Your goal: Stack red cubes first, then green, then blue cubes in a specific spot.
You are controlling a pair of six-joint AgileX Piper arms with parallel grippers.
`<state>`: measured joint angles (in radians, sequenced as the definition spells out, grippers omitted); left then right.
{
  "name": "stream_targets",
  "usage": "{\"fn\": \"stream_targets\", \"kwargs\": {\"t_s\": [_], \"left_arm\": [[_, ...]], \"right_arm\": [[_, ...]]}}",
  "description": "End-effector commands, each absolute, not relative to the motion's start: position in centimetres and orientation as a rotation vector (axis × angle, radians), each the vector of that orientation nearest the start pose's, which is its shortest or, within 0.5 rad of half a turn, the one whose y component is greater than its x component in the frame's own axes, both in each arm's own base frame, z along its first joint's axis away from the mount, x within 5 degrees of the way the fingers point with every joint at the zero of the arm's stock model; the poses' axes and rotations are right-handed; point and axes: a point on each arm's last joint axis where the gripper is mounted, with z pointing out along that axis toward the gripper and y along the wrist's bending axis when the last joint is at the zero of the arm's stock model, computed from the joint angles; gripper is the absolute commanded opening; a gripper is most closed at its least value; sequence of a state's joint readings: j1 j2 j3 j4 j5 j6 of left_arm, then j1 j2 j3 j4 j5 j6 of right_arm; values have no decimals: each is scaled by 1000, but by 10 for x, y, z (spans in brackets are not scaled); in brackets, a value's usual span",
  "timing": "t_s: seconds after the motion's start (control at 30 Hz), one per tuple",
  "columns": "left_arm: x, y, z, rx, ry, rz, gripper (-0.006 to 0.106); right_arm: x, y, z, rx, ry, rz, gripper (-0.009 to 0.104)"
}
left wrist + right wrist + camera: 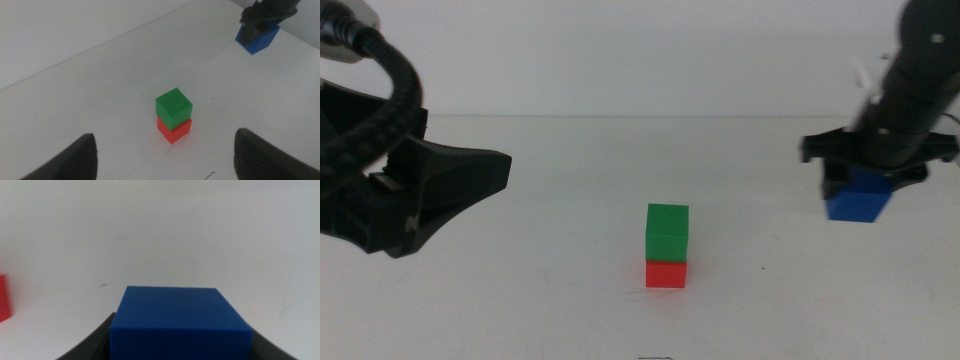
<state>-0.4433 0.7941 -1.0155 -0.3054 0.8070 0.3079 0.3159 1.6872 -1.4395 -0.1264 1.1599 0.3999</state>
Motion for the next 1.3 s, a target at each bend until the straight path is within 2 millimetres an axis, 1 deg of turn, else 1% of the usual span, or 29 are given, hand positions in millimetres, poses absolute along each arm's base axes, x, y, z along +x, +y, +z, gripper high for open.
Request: {"fn": "stream_targets", "kwargs": {"t_s": [0.0,0.2,0.3,0.4,0.5,0.63,0.77,0.93,1.0,1.03,1.27], "left_arm": [[118,-78,423,627,1860,-468,94],[118,-78,423,627,1860,-468,94],[118,-78,423,627,1860,-468,94],[118,-78,423,627,1860,-468,94],[118,-78,423,627,1860,-468,94],[118,-78,423,627,1860,-468,94],[118,-78,423,627,1860,-468,94],[118,-78,423,626,1860,-470,94],[118,-78,423,626,1860,-470,94],[118,-78,423,626,1860,-470,94],[118,-78,423,626,1860,-470,94]], "right_arm": [[322,116,321,63,2794,-32,-1],[318,167,335,52,2797,-22,-1],[320,192,340,45,2774,31,-1],[322,214,339,29,2762,63,-1],[326,230,333,25,2770,85,-1],[331,241,322,34,2818,136,-1],[332,244,315,51,2840,149,-1],[333,246,314,68,2843,183,-1],[333,247,314,57,2837,191,-1],[333,247,315,24,2832,191,-1],[332,249,315,27,2843,215,-1]]}}
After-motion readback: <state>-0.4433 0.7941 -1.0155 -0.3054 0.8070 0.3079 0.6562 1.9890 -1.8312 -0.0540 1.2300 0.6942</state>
